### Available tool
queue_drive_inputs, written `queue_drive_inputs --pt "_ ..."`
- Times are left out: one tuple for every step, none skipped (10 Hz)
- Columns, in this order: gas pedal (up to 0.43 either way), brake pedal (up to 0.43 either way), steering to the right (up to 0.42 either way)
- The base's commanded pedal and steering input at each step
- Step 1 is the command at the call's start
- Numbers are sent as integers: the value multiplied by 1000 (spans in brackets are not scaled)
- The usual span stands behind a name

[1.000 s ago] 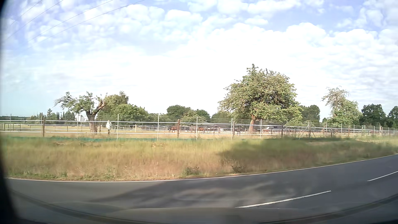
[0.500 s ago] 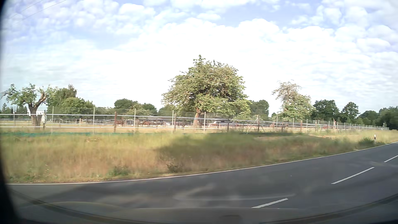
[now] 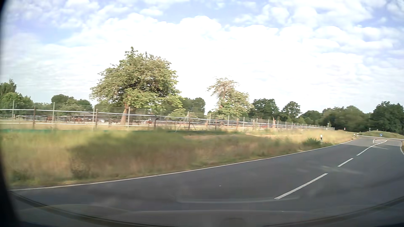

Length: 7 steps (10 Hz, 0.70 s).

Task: Follow the waypoints while adhering to traffic rules and regulations

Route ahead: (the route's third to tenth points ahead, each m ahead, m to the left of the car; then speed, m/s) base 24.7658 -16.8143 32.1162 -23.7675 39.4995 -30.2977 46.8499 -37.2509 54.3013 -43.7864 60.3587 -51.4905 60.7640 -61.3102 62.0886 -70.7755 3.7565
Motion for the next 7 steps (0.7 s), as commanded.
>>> queue_drive_inputs --pt "177 30 670" --pt "189 30 664" --pt "197 30 647" --pt "209 30 619" --pt "220 30 574" --pt "228 30 525" --pt "240 30 484"
